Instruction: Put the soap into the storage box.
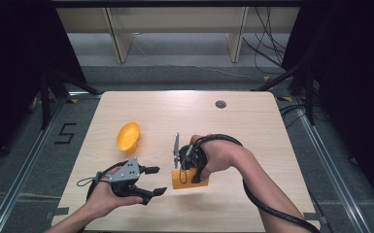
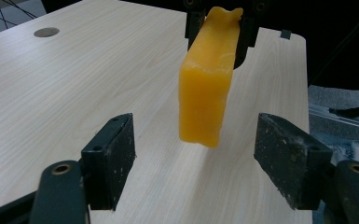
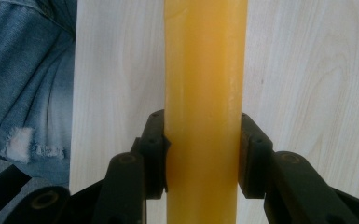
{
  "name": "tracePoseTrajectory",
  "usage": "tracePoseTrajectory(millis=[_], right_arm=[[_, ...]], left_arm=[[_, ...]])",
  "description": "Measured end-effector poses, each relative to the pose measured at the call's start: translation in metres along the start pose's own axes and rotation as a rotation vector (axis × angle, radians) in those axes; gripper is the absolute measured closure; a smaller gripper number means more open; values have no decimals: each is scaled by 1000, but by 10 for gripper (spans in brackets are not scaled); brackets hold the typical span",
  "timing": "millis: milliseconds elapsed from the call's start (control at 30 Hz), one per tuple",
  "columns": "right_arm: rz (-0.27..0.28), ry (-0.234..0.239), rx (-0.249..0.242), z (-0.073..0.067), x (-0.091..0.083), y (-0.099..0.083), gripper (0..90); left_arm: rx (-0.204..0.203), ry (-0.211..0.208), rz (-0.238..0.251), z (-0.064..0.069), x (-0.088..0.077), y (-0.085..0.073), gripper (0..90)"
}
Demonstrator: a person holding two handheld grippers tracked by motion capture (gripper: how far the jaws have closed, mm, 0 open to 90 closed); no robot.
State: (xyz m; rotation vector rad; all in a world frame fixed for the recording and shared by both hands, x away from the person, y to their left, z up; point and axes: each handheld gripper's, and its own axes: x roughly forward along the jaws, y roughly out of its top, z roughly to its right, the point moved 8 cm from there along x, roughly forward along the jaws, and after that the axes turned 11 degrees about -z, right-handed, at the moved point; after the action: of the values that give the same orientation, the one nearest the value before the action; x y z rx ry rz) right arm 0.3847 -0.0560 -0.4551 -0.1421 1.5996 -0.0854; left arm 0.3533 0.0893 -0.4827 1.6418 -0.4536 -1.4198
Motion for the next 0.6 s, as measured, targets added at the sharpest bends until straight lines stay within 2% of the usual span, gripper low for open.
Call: tracePoseTrajectory(millis=[33, 67, 100, 133, 167, 200, 233, 267, 300, 333, 367, 400, 433, 467, 500, 533, 567, 600], right_arm=[[13, -10, -36, 2, 0, 2, 620], [10, -5, -23, 1, 1, 2, 620], [22, -40, -69, 6, 0, 6, 620], [25, -35, -72, 5, 0, 7, 620], [29, -38, -105, 7, 2, 8, 620], [20, -34, -77, 5, 0, 8, 620], [17, -32, -73, 5, 0, 9, 620], [23, -34, -105, 7, 1, 9, 620], [28, -39, -103, 7, 1, 10, 620], [11, -33, -69, 5, -1, 9, 620], [14, -31, -77, 4, -1, 10, 620], [19, -28, -81, 5, -2, 11, 620], [26, -36, -75, 5, -2, 12, 620], [29, -42, -96, 6, -2, 12, 620], [7, -34, -46, 2, -3, 10, 620], [17, -27, -86, 3, -2, 12, 620], [17, -27, -86, 3, -2, 12, 620], [21, -38, -108, 4, -1, 13, 620]], left_arm=[[4, -4, -5, 1, 3, 1, 293], [16, -9, -11, 2, 7, 2, 295], [34, -8, -27, 2, 10, 1, 297], [31, -12, -37, 3, 14, 1, 301], [30, -20, -39, 5, 18, 1, 309], [33, -15, -45, 4, 20, 1, 315], [47, -17, -40, 4, 22, 2, 329], [35, -21, -32, 5, 22, 3, 352], [44, -19, -21, 4, 23, 5, 363], [72, -13, -22, 3, 23, 6, 365], [83, -6, -25, 2, 23, 7, 370], [77, -4, -18, 2, 24, 7, 371], [47, -6, -11, 2, 24, 7, 373], [68, -12, 0, 1, 24, 8, 376], [66, -21, 1, 2, 25, 8, 383], [52, -19, -6, 2, 25, 6, 391], [62, -29, -4, 3, 26, 7, 391], [48, -47, -3, 5, 27, 6, 394]])
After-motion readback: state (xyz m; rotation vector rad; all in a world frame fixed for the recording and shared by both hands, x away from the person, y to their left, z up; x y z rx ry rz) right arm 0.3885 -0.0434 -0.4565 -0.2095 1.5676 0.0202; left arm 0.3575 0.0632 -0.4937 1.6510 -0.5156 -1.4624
